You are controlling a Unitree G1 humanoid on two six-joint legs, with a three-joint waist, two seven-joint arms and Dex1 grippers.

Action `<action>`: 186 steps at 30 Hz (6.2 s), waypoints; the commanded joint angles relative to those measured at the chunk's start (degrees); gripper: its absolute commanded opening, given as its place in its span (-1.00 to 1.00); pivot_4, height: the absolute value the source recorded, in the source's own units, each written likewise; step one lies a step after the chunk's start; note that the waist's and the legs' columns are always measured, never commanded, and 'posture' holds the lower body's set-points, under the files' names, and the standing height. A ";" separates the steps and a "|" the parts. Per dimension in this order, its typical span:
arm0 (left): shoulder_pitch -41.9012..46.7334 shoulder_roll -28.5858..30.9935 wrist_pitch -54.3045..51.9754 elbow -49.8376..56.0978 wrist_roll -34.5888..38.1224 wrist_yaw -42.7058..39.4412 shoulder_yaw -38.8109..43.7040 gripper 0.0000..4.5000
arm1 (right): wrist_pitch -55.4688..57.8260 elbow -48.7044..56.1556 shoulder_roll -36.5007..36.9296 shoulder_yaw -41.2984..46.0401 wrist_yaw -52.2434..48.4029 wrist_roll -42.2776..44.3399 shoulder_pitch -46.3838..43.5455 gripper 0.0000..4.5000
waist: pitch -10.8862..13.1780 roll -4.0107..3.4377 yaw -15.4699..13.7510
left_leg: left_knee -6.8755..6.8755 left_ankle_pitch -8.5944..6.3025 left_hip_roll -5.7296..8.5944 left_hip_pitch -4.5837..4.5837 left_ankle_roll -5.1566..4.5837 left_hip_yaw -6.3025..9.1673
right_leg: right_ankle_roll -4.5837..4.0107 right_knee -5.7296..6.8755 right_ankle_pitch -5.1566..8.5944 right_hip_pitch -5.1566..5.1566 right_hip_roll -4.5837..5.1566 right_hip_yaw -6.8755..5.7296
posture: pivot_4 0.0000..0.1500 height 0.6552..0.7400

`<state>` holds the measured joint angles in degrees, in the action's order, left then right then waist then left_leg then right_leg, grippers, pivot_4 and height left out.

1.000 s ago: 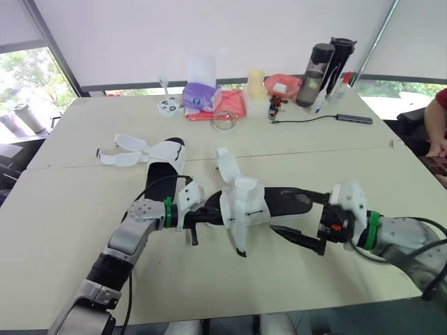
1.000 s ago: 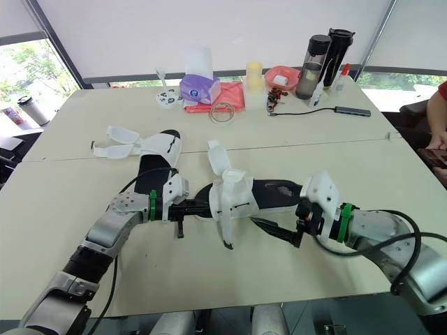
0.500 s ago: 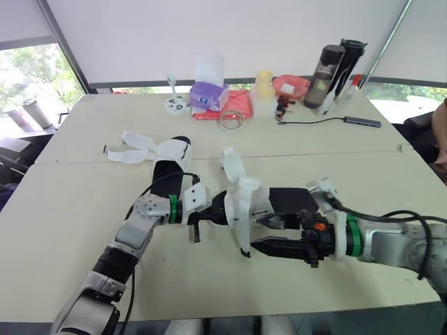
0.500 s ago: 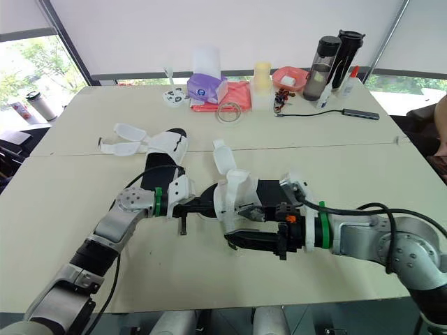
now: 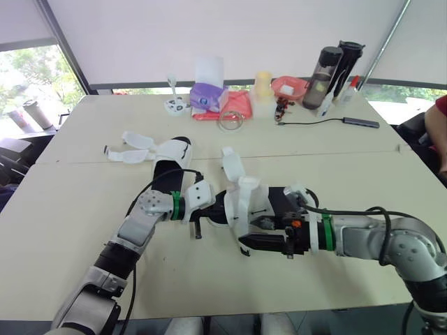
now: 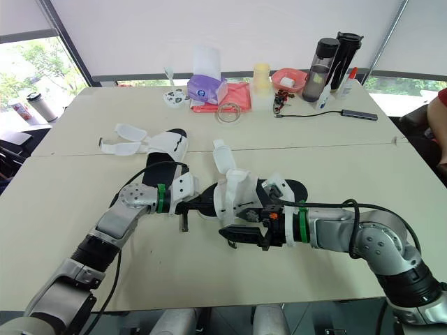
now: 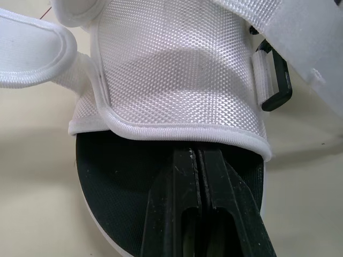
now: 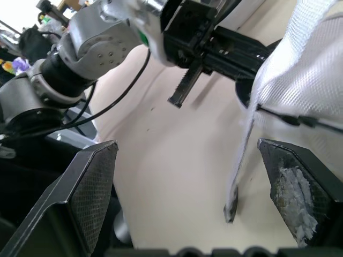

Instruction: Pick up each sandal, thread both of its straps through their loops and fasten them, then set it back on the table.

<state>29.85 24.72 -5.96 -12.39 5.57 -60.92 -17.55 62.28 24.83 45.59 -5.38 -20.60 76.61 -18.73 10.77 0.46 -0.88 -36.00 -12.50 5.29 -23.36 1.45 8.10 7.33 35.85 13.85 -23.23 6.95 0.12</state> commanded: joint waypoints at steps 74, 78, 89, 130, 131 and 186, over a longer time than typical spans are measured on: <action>1.06 -2.78 10.18 -8.69 -7.53 5.08 -3.48 -1.00 | -3.24 -25.49 0.93 -8.75 -37.21 -44.19 -25.06 -0.97 | -0.02 -0.04 -0.06 | 0.07 -0.01 -0.05 -0.09 0.02 0.01 | 0.35 -0.41 -0.26 0.06 -0.09 -0.14 | 1.00 1.00; 0.97 -2.98 10.10 -8.60 -7.29 5.36 -3.34 -1.00 | -4.03 -24.13 0.81 -8.80 -38.18 -45.21 -24.18 -0.97 | -0.02 -0.04 -0.06 | 0.07 -0.01 -0.05 -0.09 0.02 0.01 | 0.40 -0.42 -0.24 0.07 -0.09 -0.14 | 1.00 1.00; 0.27 -3.63 9.15 -7.64 -6.76 6.11 -2.94 -1.00 | -5.74 -14.45 0.73 -5.76 -43.12 -41.61 -18.91 -0.97 | -0.02 -0.04 0.14 | 0.14 -0.02 -0.07 -0.08 0.02 0.01 | 0.41 -0.42 -0.27 0.02 -0.09 -0.14 | 1.00 1.00; -1.58 -3.17 6.94 -4.90 -5.02 2.64 -3.16 -1.00 | 4.35 14.76 -3.95 18.57 -22.46 -19.52 16.59 0.98 | -0.04 -0.06 0.10 | 0.46 -0.04 -0.11 -0.06 -0.02 -0.04 | 0.42 -0.63 -0.26 -0.02 -0.08 -0.11 | 1.00 1.00; -1.50 -3.16 6.98 -5.00 -5.04 2.57 -3.17 -1.00 | 3.67 14.63 -4.03 18.13 -22.04 -19.99 16.99 0.98 | -0.04 -0.06 0.10 | 0.46 -0.04 -0.11 -0.06 -0.02 -0.04 | 0.42 -0.63 -0.26 -0.01 -0.08 -0.11 | 1.00 1.00; -1.40 -3.37 6.82 -5.13 -6.08 3.16 -2.79 -1.00 | 0.87 12.35 -5.19 5.02 -21.75 -19.80 25.69 -0.98 | -0.30 -0.12 0.09 | 0.42 -0.05 -0.20 0.02 -0.03 -0.06 | 0.43 -0.62 -0.25 0.04 -0.14 -0.13 | 1.00 1.00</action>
<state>30.02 21.11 1.76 -15.74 1.54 -56.95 -17.81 62.41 34.34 39.86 -0.83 -41.41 53.96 6.58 10.47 0.34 -0.79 -35.59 -12.54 5.10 -23.34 1.42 8.04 7.76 35.24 13.60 -23.17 6.81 -0.01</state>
